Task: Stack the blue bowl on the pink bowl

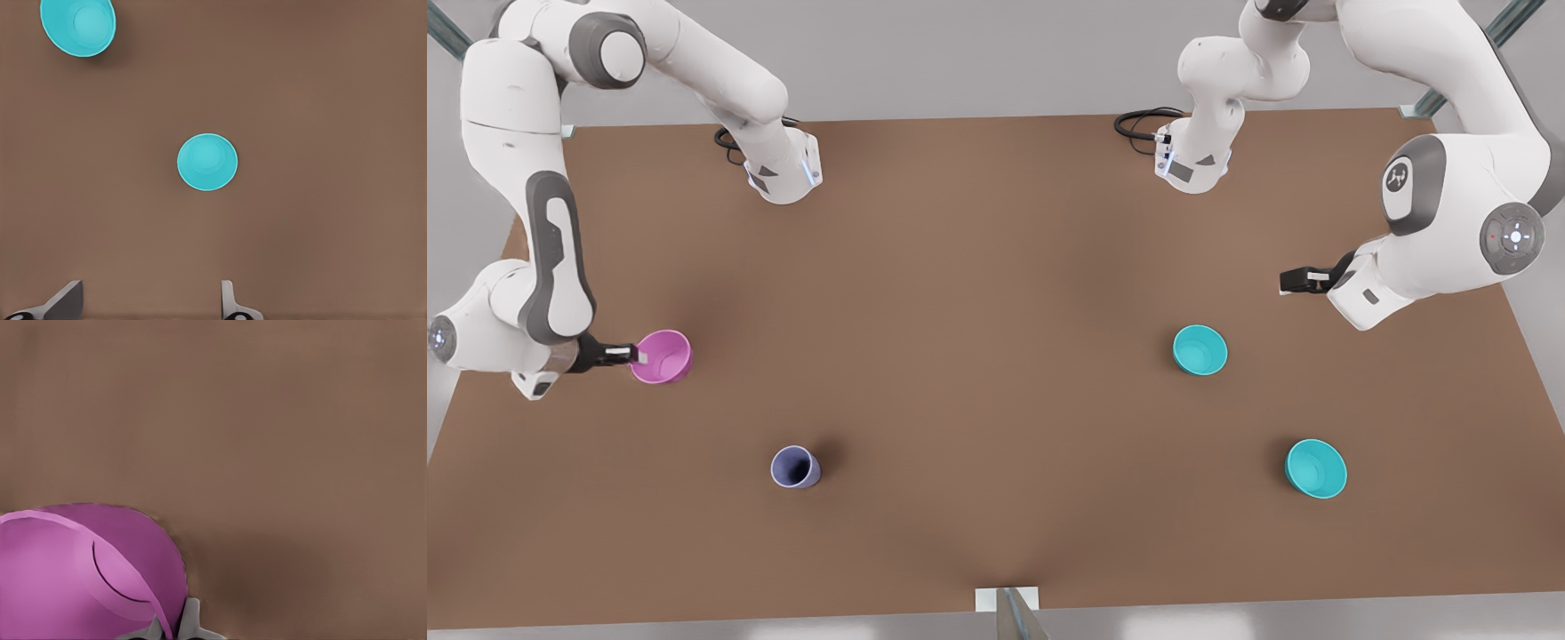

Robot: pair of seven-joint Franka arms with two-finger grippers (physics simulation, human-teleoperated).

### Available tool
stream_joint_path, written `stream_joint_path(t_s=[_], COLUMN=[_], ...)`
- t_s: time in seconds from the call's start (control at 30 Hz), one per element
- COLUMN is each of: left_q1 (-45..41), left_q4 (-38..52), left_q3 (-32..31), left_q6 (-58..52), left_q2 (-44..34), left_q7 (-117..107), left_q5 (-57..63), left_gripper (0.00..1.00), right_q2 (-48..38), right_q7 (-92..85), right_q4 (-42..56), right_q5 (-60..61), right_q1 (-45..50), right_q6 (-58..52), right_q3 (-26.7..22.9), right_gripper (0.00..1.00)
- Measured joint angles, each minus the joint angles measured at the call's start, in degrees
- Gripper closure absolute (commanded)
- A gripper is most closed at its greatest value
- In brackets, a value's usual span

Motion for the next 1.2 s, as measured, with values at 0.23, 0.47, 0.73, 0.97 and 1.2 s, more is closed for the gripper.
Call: stream_joint_path(t_s=[0.23, 0.47, 0.73, 0.97, 1.2], left_q1=[0.0, 0.9, 3.6, 0.8, 0.4], left_q4=[0.0, -0.5, -6.1, -25.9, -29.4], left_q3=[0.0, 0.0, 0.3, 0.4, 0.5], left_q6=[0.0, 0.0, 4.4, 27.7, 40.7], left_q2=[0.3, 2.5, 5.5, 12.0, 16.8], left_q7=[0.0, 0.0, 0.0, 0.2, 0.6], left_q5=[0.0, -1.1, -3.3, -7.9, -11.8], left_gripper=[0.00, 0.00, 0.00, 0.00, 0.00], right_q2=[1.5, 14.1, 22.4, 23.1, 20.0], right_q7=[6.6, 20.2, 34.4, 45.4, 50.7], right_q4=[3.3, 14.5, 19.4, 21.4, 37.3], right_q5=[15.9, 21.7, 22.6, 20.0, 10.2], right_q1=[32.5, 49.2, 53.6, 52.9, 37.8], right_q6=[-2.9, 6.3, 17.0, 19.4, -3.7], right_q3=[0.1, 0.3, 0.3, 0.3, -0.8], right_gripper=[0.79, 0.79, 0.79, 0.00, 0.00])
